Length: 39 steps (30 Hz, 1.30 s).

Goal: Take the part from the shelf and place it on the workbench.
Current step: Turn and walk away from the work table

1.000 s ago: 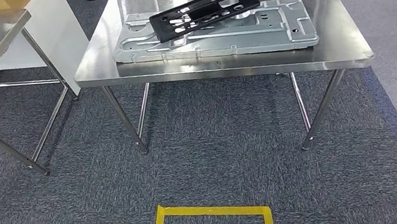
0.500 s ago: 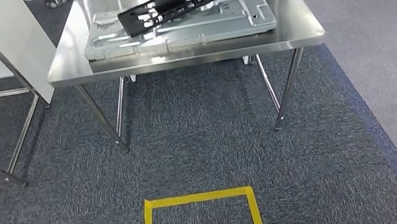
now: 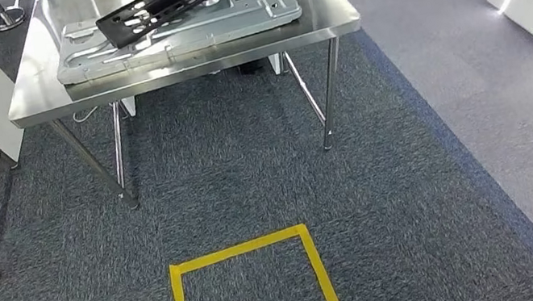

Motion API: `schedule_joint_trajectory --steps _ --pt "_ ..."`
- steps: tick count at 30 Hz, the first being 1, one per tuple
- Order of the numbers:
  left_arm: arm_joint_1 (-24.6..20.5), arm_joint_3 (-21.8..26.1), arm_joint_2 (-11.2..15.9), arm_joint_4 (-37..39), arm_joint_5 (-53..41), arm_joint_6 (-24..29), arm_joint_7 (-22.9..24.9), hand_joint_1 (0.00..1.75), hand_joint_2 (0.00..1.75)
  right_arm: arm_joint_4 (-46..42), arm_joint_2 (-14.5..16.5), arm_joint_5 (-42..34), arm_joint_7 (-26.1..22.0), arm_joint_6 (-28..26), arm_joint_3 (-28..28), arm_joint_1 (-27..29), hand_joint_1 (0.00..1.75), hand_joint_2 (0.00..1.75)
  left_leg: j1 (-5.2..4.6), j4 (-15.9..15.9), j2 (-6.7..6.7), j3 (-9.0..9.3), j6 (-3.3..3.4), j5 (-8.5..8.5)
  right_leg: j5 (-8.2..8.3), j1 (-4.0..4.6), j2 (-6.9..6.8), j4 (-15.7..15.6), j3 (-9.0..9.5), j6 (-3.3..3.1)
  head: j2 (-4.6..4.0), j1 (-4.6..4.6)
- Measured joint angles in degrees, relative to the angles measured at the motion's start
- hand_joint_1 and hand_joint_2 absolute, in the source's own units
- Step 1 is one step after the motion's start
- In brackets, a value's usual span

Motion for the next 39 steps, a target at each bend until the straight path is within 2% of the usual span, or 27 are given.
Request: schedule_joint_trajectory --steps 1,3,4,5,6,7,9,11,13,15,16,17,19,20,21,22,23,25,27,28,30,31,32,34,36,37,39 --pt "0.01 0.00 -0.07 0.01 -0.04 0.01 0.00 0.00 0.00 0.04 0.03 0.12 -0.01 0.03 0.04 -0.04 0.00 0.00 0.13 1.02 -1.38 -0.50 -0.44 -1.54 0.78 -0.13 0.45 -0.14 -0.73 -0.45 0.00 0.00" --pt "0.20 -0.01 -0.15 0.02 -0.15 0.03 -0.04 0.00 0.00 0.08 0.07 0.40 -0.08 0.08 0.19 -0.24 0.00 0.00 0.37 6.12 -4.81 -1.91 -1.04 -7.25 2.35 -0.22 1.43 -0.20 -2.47 -0.95 0.00 -0.01" --pt "0.32 -0.01 -0.17 0.02 -0.21 0.05 -0.10 0.00 0.00 0.09 0.07 0.49 -0.13 0.09 0.25 -0.26 0.00 0.00 0.43 9.78 -5.69 -2.60 -1.09 -9.98 3.10 -0.19 2.02 -0.11 -3.45 -1.06 0.00 -0.01" --pt "0.41 -0.02 -0.17 0.02 -0.26 0.06 -0.16 0.00 0.00 0.09 0.07 0.52 -0.17 0.11 0.31 -0.23 0.00 0.00 0.45 12.97 -6.01 -2.94 -1.04 -11.51 3.80 -0.15 2.67 0.04 -4.37 -1.08 0.00 -0.01" --pt "0.43 -0.02 -0.18 0.02 -0.30 0.05 -0.22 0.00 0.00 0.10 0.07 0.52 -0.20 0.12 0.34 -0.17 0.00 0.00 0.45 14.80 -6.11 -2.66 -0.94 -11.70 4.47 -0.12 3.34 0.24 -5.32 -1.03 0.00 -0.01" --pt "0.43 -0.02 -0.19 0.02 -0.32 0.04 -0.28 0.00 0.00 0.10 0.07 0.52 -0.20 0.13 0.34 -0.10 0.00 0.00 0.45 14.52 -6.18 -1.45 -0.82 -10.67 5.08 -0.13 4.00 0.48 -6.23 -0.94 0.00 -0.01" --pt "0.37 -0.02 -0.18 0.01 -0.33 0.03 -0.37 0.00 0.00 0.09 0.08 0.52 -0.20 0.14 0.36 -0.05 0.00 0.00 0.50 7.75 -7.39 3.87 -0.44 -7.65 6.20 -0.21 5.29 0.96 -7.85 -0.63 0.00 -0.01" --pt "0.36 -0.02 -0.13 0.01 -0.34 0.03 -0.43 0.00 0.00 0.09 0.09 0.52 -0.21 0.14 0.37 -0.13 0.00 0.00 0.48 -0.50 -9.68 9.14 0.03 -6.87 7.30 -0.18 6.55 1.33 -9.01 -0.07 0.00 -0.01" --pt "0.35 -0.02 -0.09 0.01 -0.34 0.14 -0.36 0.00 0.00 0.09 0.15 0.55 -0.19 0.14 0.41 -0.21 0.00 0.00 0.34 -3.45 -10.35 10.51 0.30 -7.20 8.44 -0.15 7.68 1.29 -9.56 0.56 0.00 -0.01" --pt "0.10 -0.02 -0.20 0.01 -0.17 1.14 0.47 0.00 0.00 0.06 1.39 0.60 0.96 -0.27 0.46 -0.63 0.00 0.00 0.60 -3.53 -8.92 9.60 0.69 -6.35 9.07 0.03 8.46 1.26 -10.09 1.12 0.00 0.01" --pt "-0.07 -0.02 -0.23 0.01 -0.04 1.88 1.08 0.00 0.00 -0.09 2.51 0.60 2.28 -0.84 0.48 -1.22 0.00 0.00 0.76 -3.59 -8.05 9.02 1.12 -5.74 7.98 0.24 8.03 2.09 -10.64 1.27 0.00 0.05" --pt "-0.20 -0.02 -0.27 0.00 0.09 2.56 1.69 0.00 0.00 -0.35 3.76 0.57 4.18 -1.60 0.48 -2.05 0.00 0.00 0.91 -3.69 -7.06 8.29 1.50 -5.04 5.76 0.47 7.24 3.98 -11.40 1.40 0.00 0.11" --pt "-0.30 -0.02 -0.23 -0.01 0.16 3.15 2.27 0.00 0.00 -1.14 5.69 0.53 7.32 -2.88 0.48 -4.02 0.00 0.00 0.71 -3.59 -5.17 6.80 1.99 -3.78 -0.45 0.72 5.33 10.78 -13.00 1.53 0.00 0.22" --pt "-0.36 -0.02 -0.22 -0.01 0.13 3.20 2.38 0.00 0.00 -1.50 6.45 0.55 8.12 -3.15 0.48 -4.88 0.00 0.00 0.55 -3.46 -4.22 5.99 2.02 -3.20 -2.42 0.78 4.96 14.52 -13.43 1.62 0.00 0.22" --pt "-0.49 -0.02 -0.20 -0.01 0.08 3.20 2.42 0.00 0.00 -1.78 7.04 0.60 8.31 -3.23 0.48 -5.50 0.00 0.00 0.38 -3.28 -3.44 5.14 2.04 -2.66 -2.88 0.80 4.79 17.21 -13.27 1.64 0.00 0.22" --pt "-0.68 -0.02 -0.18 -0.01 0.07 3.20 2.38 0.00 0.00 -1.97 7.53 0.64 8.26 -3.23 0.48 -5.89 0.00 0.00 0.24 -3.04 -2.80 4.23 2.03 -2.20 -2.03 0.83 4.59 18.20 -12.28 1.59 0.00 0.21" --pt "-0.87 -0.02 -0.15 -0.01 0.15 3.20 2.18 0.00 0.00 -2.09 7.92 0.70 8.03 -3.12 0.48 -6.05 0.00 0.00 0.11 -2.75 -2.30 3.35 1.97 -1.82 -0.40 0.85 4.19 17.02 -10.28 1.45 0.00 0.21" --pt "-1.08 -0.02 -0.10 -0.01 0.42 3.12 1.20 0.00 0.00 -2.27 8.99 0.82 7.60 -3.01 0.48 -6.04 0.00 0.00 -0.14 -2.07 -1.54 2.05 1.71 -1.30 1.37 1.01 1.81 9.54 -4.09 0.92 0.00 0.22" --pt "-1.02 -0.02 -0.05 -0.01 0.74 2.83 -0.02 0.00 0.00 -2.37 9.77 0.68 7.29 -2.77 0.48 -5.89 0.00 0.00 -0.30 -1.53 -0.67 1.48 1.26 -0.80 -0.09 1.38 -0.45 1.64 1.01 0.09 0.00 0.22" --pt "-1.04 -0.02 -0.03 -0.01 0.85 2.69 -0.40 0.00 0.00 -2.39 9.92 0.55 7.26 -2.69 0.48 -5.76 0.00 0.00 -0.28 -1.43 -0.13 1.34 1.00 -0.51 -0.89 1.60 -0.64 -0.45 2.00 -0.36 0.00 0.22" --pt "-1.22 -0.02 0.00 -0.01 0.98 2.60 -0.81 0.00 0.00 -2.41 10.10 0.29 7.08 -2.50 0.48 -5.58 0.00 0.00 -0.05 -1.21 0.52 1.10 0.33 -0.19 -0.54 1.59 0.27 -1.65 1.69 -1.26 0.00 0.22" --pt "-1.31 -0.02 -0.01 -0.01 0.98 2.69 -0.87 0.00 0.00 -2.43 10.21 0.25 7.04 -2.52 0.48 -5.58 0.00 0.00 0.09 -0.58 -0.34 0.77 -0.05 -0.84 -0.03 1.48 0.78 -1.84 1.29 -1.72 0.00 0.22" --pt "-1.34 -0.02 -0.02 -0.01 0.89 2.97 -0.87 0.00 0.00 -2.46 10.29 0.23 6.99 -2.60 0.48 -5.64 0.00 0.00 0.24 1.02 -1.79 0.14 -0.40 -2.34 0.48 1.33 1.26 -2.00 0.86 -2.11 0.00 0.20" --pt "-1.32 -0.03 -0.04 -0.01 0.36 4.20 -0.72 0.00 0.00 -2.52 10.46 0.24 6.74 -2.93 0.48 -5.77 0.00 0.00 0.53 7.51 -4.97 -2.15 -0.96 -7.01 1.26 1.28 2.31 -1.81 -0.07 -2.60 0.00 0.17" --pt "-1.30 -0.07 -0.04 -0.01 -0.25 5.53 -0.51 0.00 0.00 -2.54 10.57 0.26 6.35 -3.38 0.48 -5.72 0.00 0.00 0.63 13.90 -5.94 -4.01 -1.18 -9.73 1.76 1.37 3.60 -1.22 -1.10 -2.66 0.00 0.16" --pt "-1.33 -0.11 -0.04 -0.01 -0.46 5.90 -0.46 0.00 0.00 -2.54 10.62 0.27 6.20 -3.55 0.48 -5.70 0.00 0.00 0.63 14.51 -6.05 -3.79 -1.18 -9.38 1.90 1.39 4.31 -0.83 -1.56 -2.62 0.00 0.16" --pt "-1.44 -0.20 -0.03 -0.01 -0.71 6.20 -0.46 0.00 0.00 -2.56 10.75 0.28 6.08 -3.74 0.48 -5.75 0.00 0.00 0.63 9.08 -6.68 -0.19 -0.93 -6.11 1.98 1.39 5.69 0.01 -2.08 -2.55 0.00 0.16"
